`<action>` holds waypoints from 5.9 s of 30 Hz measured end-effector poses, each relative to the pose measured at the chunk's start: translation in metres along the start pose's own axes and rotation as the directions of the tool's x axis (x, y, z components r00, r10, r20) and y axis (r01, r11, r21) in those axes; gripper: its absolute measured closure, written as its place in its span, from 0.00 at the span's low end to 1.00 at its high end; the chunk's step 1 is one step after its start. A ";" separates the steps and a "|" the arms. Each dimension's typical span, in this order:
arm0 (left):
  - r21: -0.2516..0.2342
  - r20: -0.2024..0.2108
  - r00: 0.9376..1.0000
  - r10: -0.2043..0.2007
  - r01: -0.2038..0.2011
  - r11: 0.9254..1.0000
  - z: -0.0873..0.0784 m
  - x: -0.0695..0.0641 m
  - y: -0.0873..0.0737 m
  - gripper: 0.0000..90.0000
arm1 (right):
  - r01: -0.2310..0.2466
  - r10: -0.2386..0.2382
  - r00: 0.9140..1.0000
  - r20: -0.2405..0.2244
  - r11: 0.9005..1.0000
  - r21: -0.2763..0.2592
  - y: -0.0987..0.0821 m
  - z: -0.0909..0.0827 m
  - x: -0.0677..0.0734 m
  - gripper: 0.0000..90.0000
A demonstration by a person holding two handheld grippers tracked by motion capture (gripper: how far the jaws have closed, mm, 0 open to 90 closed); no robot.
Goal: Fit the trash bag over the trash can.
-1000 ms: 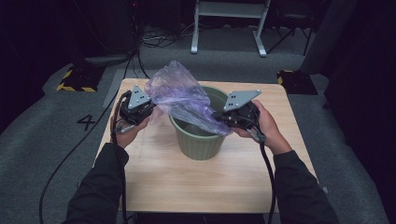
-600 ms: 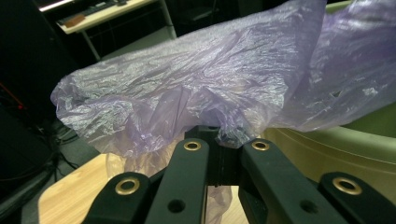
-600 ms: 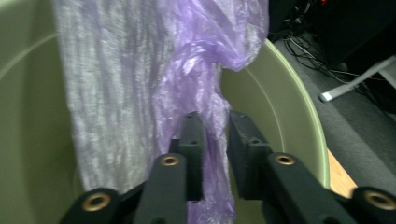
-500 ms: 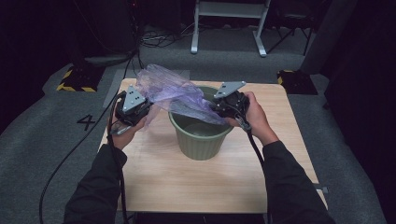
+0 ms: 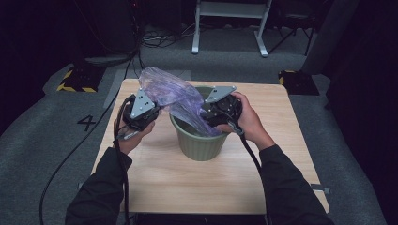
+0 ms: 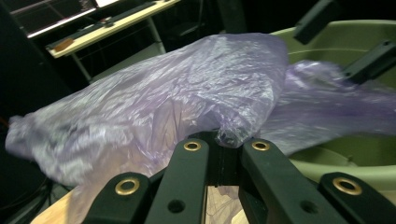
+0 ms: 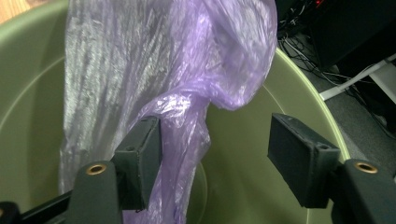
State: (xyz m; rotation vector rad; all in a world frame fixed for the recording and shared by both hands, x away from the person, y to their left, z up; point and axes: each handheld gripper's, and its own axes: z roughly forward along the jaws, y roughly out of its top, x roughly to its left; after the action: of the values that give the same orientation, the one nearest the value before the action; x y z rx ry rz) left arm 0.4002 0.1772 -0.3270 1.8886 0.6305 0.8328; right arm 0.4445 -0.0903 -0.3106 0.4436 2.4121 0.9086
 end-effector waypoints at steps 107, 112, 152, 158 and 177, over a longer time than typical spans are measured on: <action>0.038 0.334 0.897 0.291 -0.321 0.946 -0.008 -0.091 -0.006 1.00 | -0.144 0.102 0.987 -0.126 0.911 -0.386 -0.014 -0.050 0.037 0.51; 0.032 0.336 0.900 0.278 -0.306 0.951 -0.008 -0.091 -0.008 1.00 | -0.132 0.096 0.988 -0.119 0.927 -0.351 -0.015 -0.037 0.037 0.86; 0.053 0.105 0.992 -0.067 0.062 0.997 -0.057 -0.005 -0.025 0.24 | -0.150 0.112 0.987 -0.113 0.890 -0.431 -0.102 -0.091 0.031 0.94; 0.068 0.161 0.985 -0.058 0.048 0.997 -0.041 -0.010 -0.031 0.51 | -0.120 0.095 0.992 -0.079 0.900 -0.419 -0.108 -0.090 0.037 0.87; 0.111 0.224 0.973 0.061 -0.088 0.990 -0.016 -0.033 -0.035 1.00 | -0.136 0.173 0.984 0.038 0.874 -0.467 -0.110 -0.104 0.053 0.28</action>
State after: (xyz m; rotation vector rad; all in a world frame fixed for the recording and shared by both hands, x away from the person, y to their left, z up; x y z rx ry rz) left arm 0.3644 0.1765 -0.3628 2.0906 0.4838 0.6319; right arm 0.3286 -0.1987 -0.3378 0.4793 2.0135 1.4639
